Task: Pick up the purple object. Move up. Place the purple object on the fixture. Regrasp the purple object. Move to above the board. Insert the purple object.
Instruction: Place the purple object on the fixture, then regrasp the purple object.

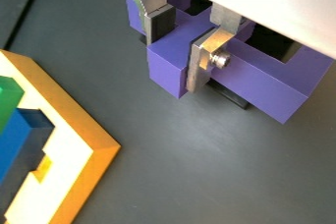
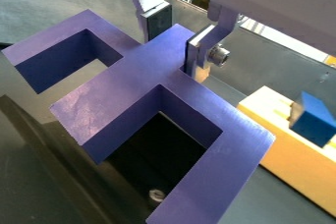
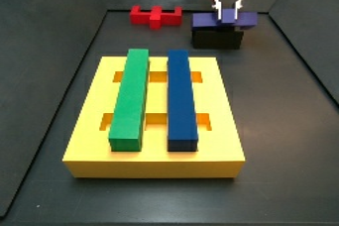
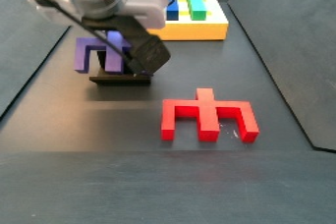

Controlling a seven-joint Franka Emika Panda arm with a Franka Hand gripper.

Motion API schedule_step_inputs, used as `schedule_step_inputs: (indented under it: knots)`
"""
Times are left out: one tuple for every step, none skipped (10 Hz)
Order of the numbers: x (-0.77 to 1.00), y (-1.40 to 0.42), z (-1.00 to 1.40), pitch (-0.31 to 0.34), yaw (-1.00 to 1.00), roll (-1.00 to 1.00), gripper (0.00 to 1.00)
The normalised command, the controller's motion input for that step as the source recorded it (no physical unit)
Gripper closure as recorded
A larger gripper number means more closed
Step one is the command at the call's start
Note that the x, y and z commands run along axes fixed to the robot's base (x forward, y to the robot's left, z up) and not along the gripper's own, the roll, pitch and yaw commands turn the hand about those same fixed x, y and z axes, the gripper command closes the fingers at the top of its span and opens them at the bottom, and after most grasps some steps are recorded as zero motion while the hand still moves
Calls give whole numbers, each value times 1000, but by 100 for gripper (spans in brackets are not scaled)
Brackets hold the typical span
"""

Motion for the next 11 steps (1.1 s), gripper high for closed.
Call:
schedule_step_inputs:
  knots:
    - [-63, 34, -154, -86, 0, -94, 100]
    - [-229, 69, -100, -86, -46, 0, 100]
    - [-251, 71, -94, -103, -66, 0, 100]
    - [-163, 66, -31, -111, -43, -43, 100]
    - [-109, 0, -23, -11, -63, 0, 100]
    - [0, 0, 0, 6, 0, -6, 100]
    - [0, 0, 0, 0, 0, 0, 100]
    - [0, 0, 0, 0, 0, 0, 0]
    - [63, -71, 554, 0, 154, 863, 0]
    - [14, -114, 514, 0, 157, 1000, 0]
    - [0, -154, 389, 0, 117, 1000, 0]
